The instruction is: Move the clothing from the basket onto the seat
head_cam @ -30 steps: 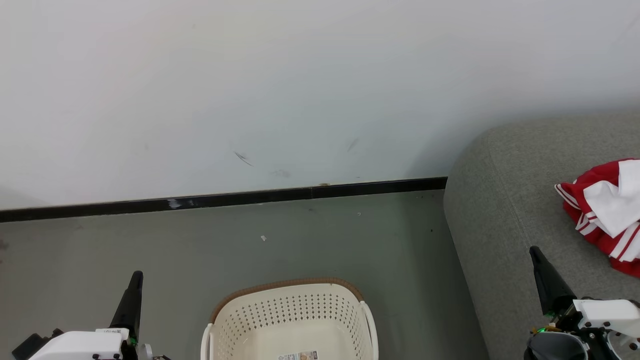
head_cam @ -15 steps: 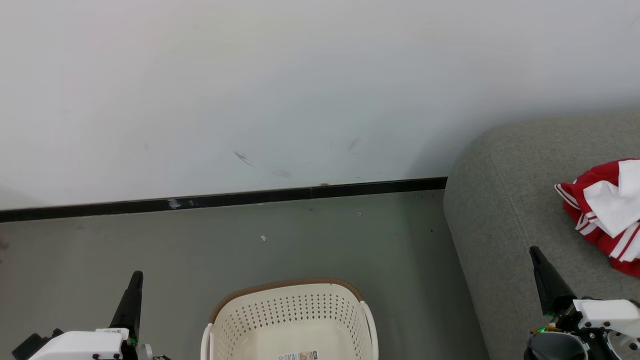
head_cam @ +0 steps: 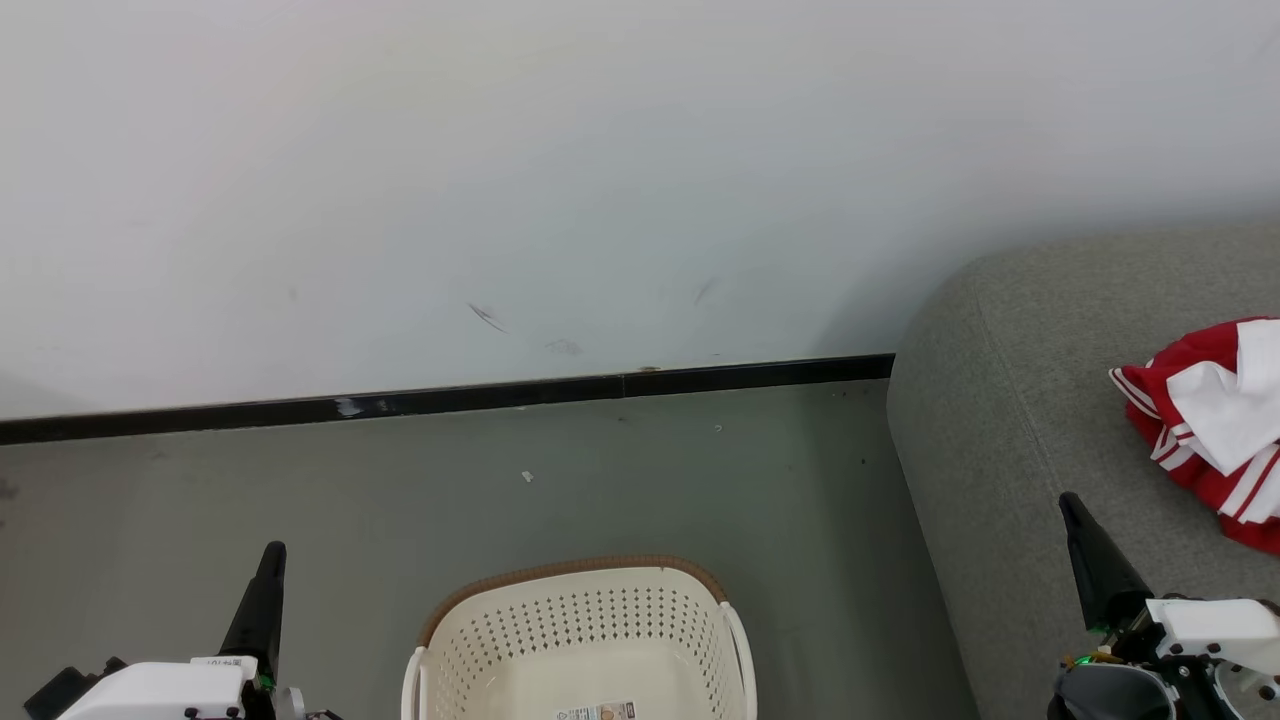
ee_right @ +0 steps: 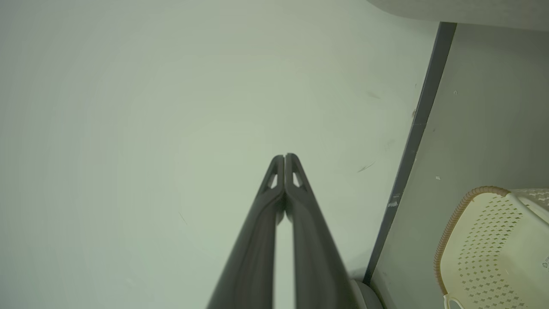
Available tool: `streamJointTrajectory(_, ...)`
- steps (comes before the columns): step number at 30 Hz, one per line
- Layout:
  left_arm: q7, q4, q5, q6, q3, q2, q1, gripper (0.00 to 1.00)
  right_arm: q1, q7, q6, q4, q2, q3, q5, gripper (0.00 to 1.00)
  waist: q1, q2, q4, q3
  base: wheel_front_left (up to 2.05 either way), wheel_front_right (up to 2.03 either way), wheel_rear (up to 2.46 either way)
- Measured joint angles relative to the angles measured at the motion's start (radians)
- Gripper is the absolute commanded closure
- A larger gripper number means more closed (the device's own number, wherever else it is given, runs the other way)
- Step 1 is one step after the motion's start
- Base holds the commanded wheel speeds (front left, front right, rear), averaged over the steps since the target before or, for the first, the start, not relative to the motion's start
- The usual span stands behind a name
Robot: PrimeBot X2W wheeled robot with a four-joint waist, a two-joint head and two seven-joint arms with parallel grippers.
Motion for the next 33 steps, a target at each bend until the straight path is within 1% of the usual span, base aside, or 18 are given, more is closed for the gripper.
streamJointTrajectory(33,0.000,0.000,-0.002,0.000,0.000,0.000,0.000,1.00,0.000,0.000,0.000,0.000,0.000,0.000,0.000,1.00,0.0000,0.0000,0.000,0.000,0.00,0.00,0.00)
